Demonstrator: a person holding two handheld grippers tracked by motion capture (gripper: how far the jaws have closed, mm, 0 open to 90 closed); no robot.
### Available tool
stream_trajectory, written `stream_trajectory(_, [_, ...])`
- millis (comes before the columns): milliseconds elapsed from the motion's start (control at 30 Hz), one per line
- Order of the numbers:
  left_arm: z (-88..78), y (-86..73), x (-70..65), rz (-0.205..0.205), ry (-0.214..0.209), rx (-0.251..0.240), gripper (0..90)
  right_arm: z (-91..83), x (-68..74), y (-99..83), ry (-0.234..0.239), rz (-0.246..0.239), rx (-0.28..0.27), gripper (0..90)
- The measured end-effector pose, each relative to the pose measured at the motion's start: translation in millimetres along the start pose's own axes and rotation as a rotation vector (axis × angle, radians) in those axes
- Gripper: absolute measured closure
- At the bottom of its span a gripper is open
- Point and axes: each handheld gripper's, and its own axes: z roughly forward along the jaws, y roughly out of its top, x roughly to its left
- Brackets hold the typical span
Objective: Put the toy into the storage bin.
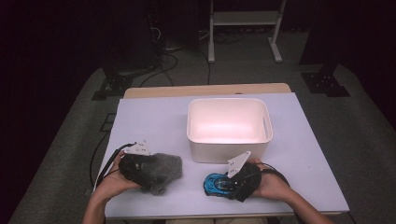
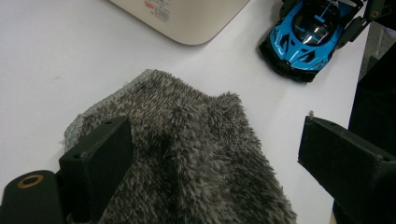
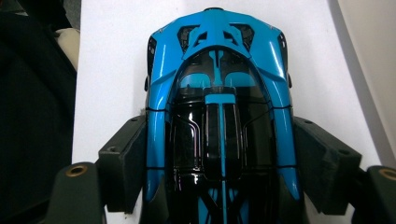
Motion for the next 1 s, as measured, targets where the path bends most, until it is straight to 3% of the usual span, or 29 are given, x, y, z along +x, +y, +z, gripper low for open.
stream_trajectory(533, [-0.5, 0.2, -0.4, 0.003, -0.001, -0.002, 9.8, -9.5, 2.8, 9.1, 0.024, -0.014, -0.009, 25.1])
stream_trajectory(1000, [-0.5, 0.0, -0.6, 0.004, 0.001, -0.001, 9.8, -37.9, 10.5, 30.3, 0.049, -0.045, -0.025, 25.1])
